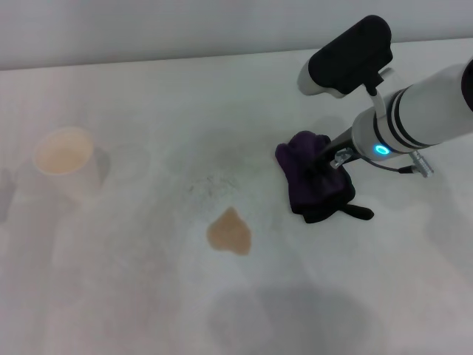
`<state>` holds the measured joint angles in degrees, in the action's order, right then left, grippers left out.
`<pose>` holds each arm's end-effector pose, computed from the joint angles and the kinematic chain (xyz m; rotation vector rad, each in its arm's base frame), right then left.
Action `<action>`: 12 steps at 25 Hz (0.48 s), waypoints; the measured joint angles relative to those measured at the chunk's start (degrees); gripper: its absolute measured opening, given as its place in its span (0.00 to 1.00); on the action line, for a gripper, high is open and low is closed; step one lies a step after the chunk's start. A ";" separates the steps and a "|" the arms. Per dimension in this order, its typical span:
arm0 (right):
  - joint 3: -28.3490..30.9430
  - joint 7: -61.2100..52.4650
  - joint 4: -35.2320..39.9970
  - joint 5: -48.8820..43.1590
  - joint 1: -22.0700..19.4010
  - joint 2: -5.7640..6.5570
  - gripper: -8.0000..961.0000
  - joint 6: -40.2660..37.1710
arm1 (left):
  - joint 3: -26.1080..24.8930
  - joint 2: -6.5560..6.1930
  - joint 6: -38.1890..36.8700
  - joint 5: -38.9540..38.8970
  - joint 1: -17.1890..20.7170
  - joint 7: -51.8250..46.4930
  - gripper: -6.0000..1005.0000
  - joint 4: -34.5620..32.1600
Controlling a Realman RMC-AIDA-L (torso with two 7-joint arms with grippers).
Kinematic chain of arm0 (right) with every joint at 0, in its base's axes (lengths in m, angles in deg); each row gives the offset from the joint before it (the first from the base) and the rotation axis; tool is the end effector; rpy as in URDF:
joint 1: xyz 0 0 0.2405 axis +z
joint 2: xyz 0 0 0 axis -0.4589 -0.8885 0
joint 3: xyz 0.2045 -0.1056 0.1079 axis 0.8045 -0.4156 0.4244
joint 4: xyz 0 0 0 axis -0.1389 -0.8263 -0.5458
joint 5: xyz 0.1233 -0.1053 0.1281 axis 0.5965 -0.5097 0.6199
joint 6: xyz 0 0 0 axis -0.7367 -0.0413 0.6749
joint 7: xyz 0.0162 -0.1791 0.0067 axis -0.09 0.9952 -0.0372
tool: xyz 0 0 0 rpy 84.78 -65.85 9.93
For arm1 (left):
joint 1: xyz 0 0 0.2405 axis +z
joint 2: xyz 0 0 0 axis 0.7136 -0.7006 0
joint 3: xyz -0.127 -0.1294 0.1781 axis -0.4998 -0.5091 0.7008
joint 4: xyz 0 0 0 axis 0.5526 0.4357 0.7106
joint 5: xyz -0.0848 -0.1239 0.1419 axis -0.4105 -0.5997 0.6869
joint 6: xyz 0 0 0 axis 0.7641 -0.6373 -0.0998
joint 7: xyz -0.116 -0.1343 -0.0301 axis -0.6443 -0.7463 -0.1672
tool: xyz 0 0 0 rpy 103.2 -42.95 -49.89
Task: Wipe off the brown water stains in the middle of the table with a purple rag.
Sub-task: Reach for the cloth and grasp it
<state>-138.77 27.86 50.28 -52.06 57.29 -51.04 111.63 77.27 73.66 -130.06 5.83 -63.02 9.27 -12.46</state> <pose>0.2416 0.3824 -0.0741 -2.2576 0.9596 -0.4064 -0.3621 0.3031 0.0000 -1.4163 -0.8627 -0.9429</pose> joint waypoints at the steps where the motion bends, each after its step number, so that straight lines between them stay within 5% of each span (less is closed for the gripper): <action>1: 0.01 0.00 -0.21 0.17 0.00 0.00 0.63 0.25 | 0.00 -0.01 -0.06 -0.01 0.00 0.00 0.89 0.01; 12: 0.63 -0.03 -2.92 1.54 0.56 0.05 0.29 1.06 | 0.00 -0.09 -0.27 -0.04 0.01 0.00 0.89 0.03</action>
<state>-138.14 27.84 47.36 -50.52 57.85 -50.99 112.69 77.27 73.58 -130.33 5.79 -63.01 9.27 -12.43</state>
